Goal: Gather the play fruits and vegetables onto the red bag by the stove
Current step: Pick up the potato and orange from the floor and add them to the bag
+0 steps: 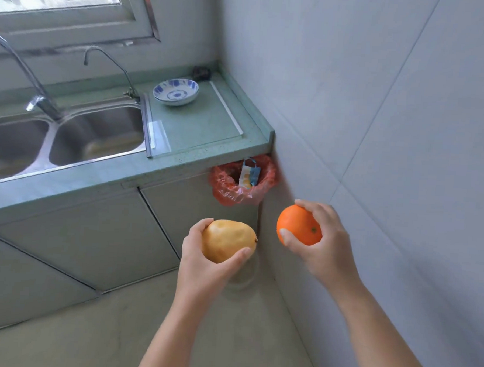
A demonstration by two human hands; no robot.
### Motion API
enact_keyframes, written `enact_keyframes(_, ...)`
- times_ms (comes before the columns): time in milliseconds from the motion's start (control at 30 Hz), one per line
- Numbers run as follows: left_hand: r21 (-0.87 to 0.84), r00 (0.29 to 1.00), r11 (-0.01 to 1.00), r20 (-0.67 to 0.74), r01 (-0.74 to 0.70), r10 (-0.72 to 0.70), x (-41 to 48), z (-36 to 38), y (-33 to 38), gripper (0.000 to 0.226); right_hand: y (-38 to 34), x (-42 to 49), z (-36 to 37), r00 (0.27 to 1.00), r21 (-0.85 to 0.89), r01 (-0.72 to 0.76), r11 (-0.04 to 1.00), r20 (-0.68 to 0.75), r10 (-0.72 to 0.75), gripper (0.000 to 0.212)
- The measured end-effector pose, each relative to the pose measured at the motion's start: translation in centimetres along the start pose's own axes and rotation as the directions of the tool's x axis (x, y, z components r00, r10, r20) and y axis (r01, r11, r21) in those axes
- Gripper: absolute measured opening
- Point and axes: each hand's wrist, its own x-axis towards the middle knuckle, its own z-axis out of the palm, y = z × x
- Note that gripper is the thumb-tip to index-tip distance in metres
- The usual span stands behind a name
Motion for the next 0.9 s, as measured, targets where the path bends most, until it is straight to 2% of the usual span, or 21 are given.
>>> enact_keyframes(200, 0.006, 0.993, 0.994, -0.017, -0.113, 0.113, -2.4, -1.5, 5.4, 0.075, -4.6, -0.6, -4.3, 0.995, 0.057, 0.079, 0.995, -0.06, -0.076, 0.054)
enact_keyframes(433, -0.035, 0.991, 0.99, -0.024, -0.136, 0.135, -4.7, -2.9, 9.5, 0.082, -9.0, -1.0, -7.6, 0.984, 0.086, 0.164, 0.983, -0.091, -0.156, 0.051)
enact_keyframes(567, -0.042, 0.984, 0.983, -0.033, -0.177, 0.176, -5.9, -3.7, 11.4, 0.077, -11.3, -1.0, -8.9, 0.971, 0.093, 0.218, 0.972, -0.123, -0.206, 0.056)
enact_keyframes(733, -0.056, 0.969, 0.97, -0.087, -0.236, 0.231, -7.2, -4.7, 14.0, 0.074, -14.3, -0.1, -10.7, 0.964, 0.115, 0.247, 0.962, -0.13, -0.232, 0.055)
enact_keyframes(900, -0.091, 0.947, 0.95, -0.159, -0.297, 0.281, -8.5, -5.5, 16.0, 0.072, -17.1, 0.4, -12.3, 0.935, 0.096, 0.336, 0.937, -0.15, -0.321, 0.052)
